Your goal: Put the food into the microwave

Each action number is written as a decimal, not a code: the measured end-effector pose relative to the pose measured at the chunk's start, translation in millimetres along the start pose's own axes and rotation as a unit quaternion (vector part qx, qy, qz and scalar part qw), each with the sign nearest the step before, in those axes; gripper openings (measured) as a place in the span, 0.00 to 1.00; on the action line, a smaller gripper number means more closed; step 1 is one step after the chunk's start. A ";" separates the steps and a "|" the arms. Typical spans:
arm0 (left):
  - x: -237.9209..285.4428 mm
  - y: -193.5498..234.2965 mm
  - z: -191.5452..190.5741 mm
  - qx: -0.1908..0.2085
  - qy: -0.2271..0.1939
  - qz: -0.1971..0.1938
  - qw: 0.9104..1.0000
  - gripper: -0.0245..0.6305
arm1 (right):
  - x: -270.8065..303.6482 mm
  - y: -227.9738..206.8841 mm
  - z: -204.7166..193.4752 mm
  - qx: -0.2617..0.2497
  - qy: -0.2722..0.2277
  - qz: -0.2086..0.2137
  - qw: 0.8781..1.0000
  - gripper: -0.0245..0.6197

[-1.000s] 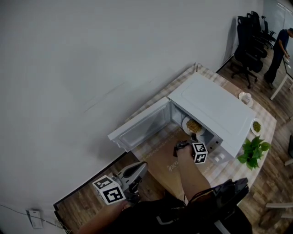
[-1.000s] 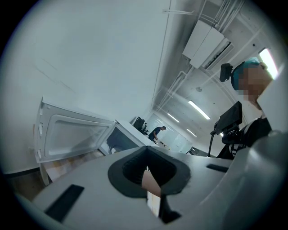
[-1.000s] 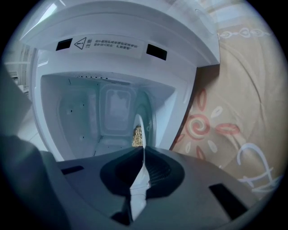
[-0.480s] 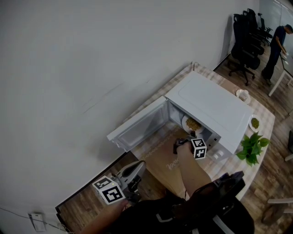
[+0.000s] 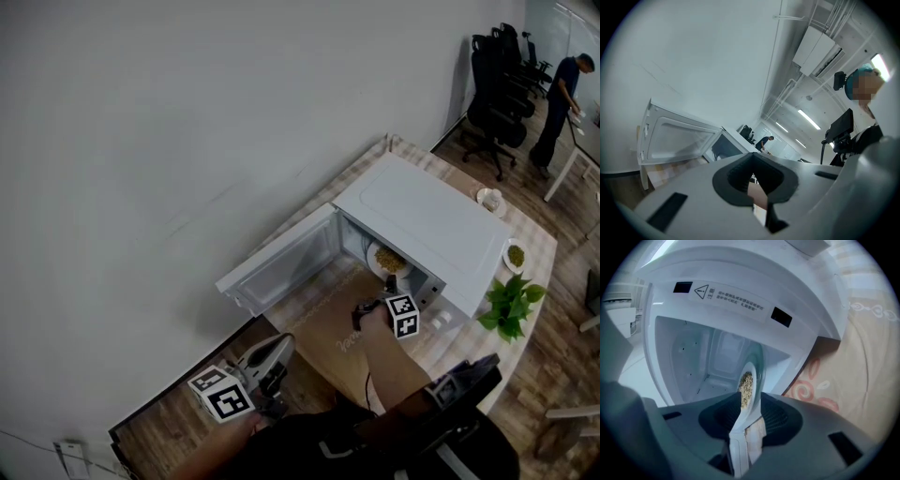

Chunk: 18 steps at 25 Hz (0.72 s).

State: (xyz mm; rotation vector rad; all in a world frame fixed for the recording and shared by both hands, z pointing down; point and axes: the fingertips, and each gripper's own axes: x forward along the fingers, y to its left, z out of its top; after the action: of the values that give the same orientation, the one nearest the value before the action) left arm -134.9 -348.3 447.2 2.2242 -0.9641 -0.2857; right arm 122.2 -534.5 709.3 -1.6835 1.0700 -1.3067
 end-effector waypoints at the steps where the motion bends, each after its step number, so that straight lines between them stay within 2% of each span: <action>1: 0.2 -0.2 0.1 0.000 -0.001 -0.001 1.000 0.05 | -2.1 0.2 0.0 -0.017 0.003 0.002 1.000 0.23; 3: -0.3 -0.5 -0.7 -0.002 -0.002 -0.001 1.000 0.05 | -6.3 1.5 -0.7 -0.061 0.011 0.007 0.998 0.20; 5: -1.4 0.3 -2.2 -0.006 -0.004 -0.002 1.000 0.05 | -9.4 3.7 -3.8 -0.102 0.020 0.012 0.995 0.11; 7: -1.9 1.8 -2.5 -0.010 -0.005 -0.002 1.000 0.05 | -10.3 10.0 -9.5 -0.157 0.032 0.021 0.987 0.10; 8: -2.3 2.3 -2.5 -0.011 -0.006 -0.002 1.000 0.05 | -10.0 15.5 -14.8 -0.201 0.044 0.030 0.978 0.09; 10: -3.9 3.1 -2.1 -0.012 -0.009 0.000 1.000 0.05 | -8.3 24.3 -28.6 -0.297 0.072 0.046 0.951 0.06; 12: -5.8 5.2 -1.2 -0.012 -0.011 0.004 1.000 0.05 | -3.1 26.0 -39.1 -0.360 0.093 0.050 0.927 0.05; 14: -7.7 7.4 -0.5 -0.013 -0.013 0.007 1.000 0.05 | 4.3 25.5 -45.6 -0.385 0.107 0.053 0.915 0.05; 18: -10.5 10.8 0.3 -0.016 -0.016 0.013 1.000 0.05 | 15.1 20.4 -48.7 -0.407 0.120 0.047 0.904 0.05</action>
State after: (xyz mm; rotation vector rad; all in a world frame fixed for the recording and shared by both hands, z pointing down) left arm -148.5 -346.2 453.5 2.1826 -0.9970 -0.3243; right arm 73.2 -559.2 706.3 -2.0290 2.0201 -1.0775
